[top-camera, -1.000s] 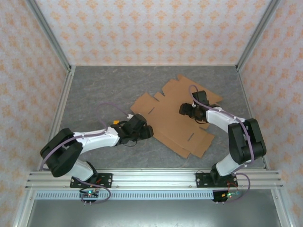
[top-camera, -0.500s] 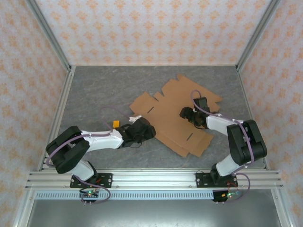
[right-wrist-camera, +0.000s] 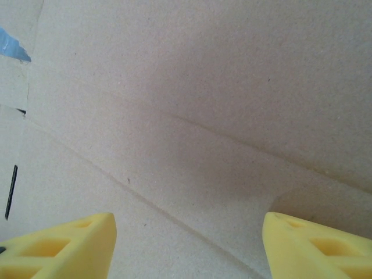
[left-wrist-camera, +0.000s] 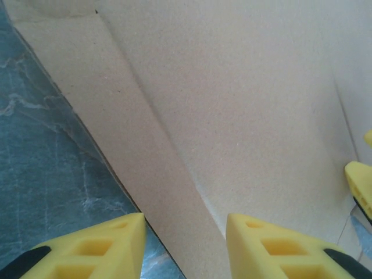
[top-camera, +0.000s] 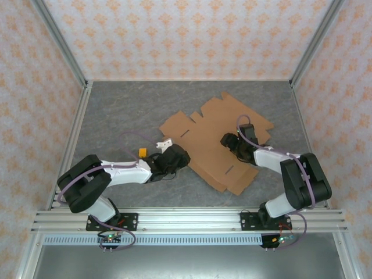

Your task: Fold the paper box

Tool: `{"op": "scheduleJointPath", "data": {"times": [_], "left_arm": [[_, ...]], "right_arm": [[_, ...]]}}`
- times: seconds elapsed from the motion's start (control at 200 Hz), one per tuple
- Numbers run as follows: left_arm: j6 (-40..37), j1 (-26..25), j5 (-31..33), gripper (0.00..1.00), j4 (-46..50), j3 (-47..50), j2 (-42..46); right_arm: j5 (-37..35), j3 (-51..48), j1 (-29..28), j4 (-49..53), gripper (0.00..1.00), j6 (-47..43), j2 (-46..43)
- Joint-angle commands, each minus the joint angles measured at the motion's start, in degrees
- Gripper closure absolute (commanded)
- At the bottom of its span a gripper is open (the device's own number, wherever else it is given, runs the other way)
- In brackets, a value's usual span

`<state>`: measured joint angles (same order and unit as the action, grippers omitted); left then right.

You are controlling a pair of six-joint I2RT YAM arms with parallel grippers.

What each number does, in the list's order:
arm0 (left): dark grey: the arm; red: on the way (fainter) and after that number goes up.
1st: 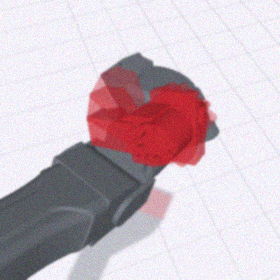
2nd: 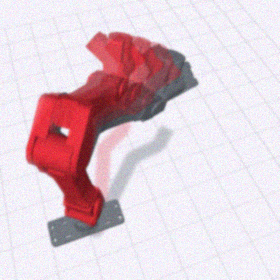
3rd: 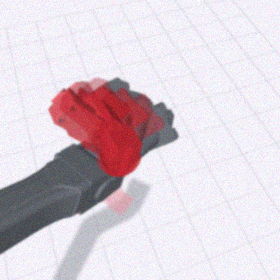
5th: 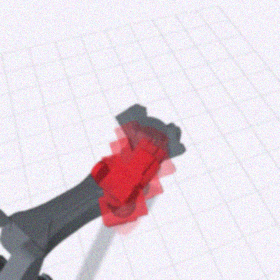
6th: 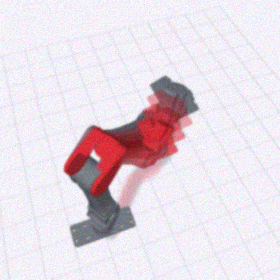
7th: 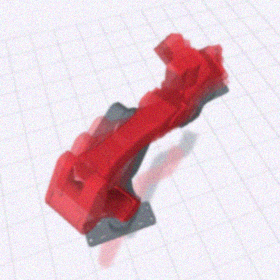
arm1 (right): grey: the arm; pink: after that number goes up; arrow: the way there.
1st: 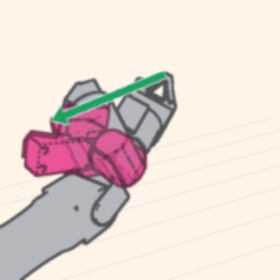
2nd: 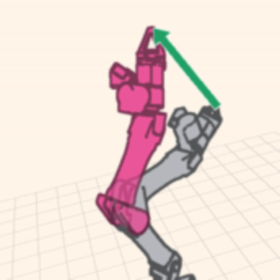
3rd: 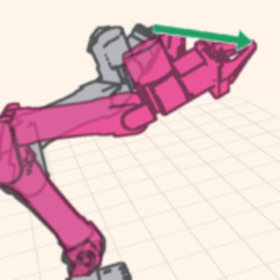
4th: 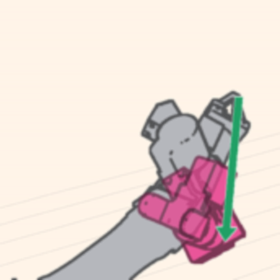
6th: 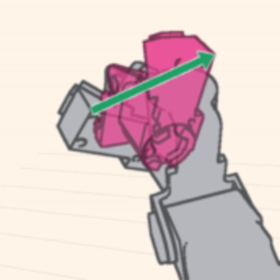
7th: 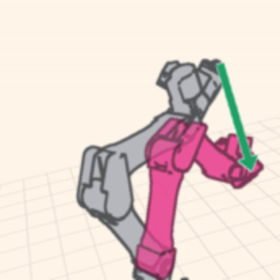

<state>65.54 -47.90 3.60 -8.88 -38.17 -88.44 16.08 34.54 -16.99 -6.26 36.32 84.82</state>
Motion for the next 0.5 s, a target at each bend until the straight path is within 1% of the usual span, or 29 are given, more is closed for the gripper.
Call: {"op": "scheduleJointPath", "data": {"times": [0.0,0.095,0.165,0.38,0.495], "left_arm": [[2.32,-0.19,4.08,0.60,-4.01,-0.33,-0.59],[3.91,-0.19,4.47,0.60,-4.61,0.25,-1.02],[4.88,-0.29,4.61,0.58,-3.82,0.68,-0.96],[5.99,-0.70,8.83,0.51,4.31,3.42,3.23],[6.26,-0.59,7.92,0.48,5.55,2.93,2.51]], "right_arm": [[-1.88,-1.72,-0.92,-1.27,0.32,3.45,-2.18],[-2.43,-2.02,-1.22,-1.41,0.32,4.29,-3.00],[-3.01,-2.03,-1.37,-1.26,0.32,4.38,-3.35],[-3.68,-2.11,-1.32,-0.84,0.32,3.97,-3.32],[-3.75,-2.22,-1.46,-0.96,0.32,3.95,-3.35]]}}
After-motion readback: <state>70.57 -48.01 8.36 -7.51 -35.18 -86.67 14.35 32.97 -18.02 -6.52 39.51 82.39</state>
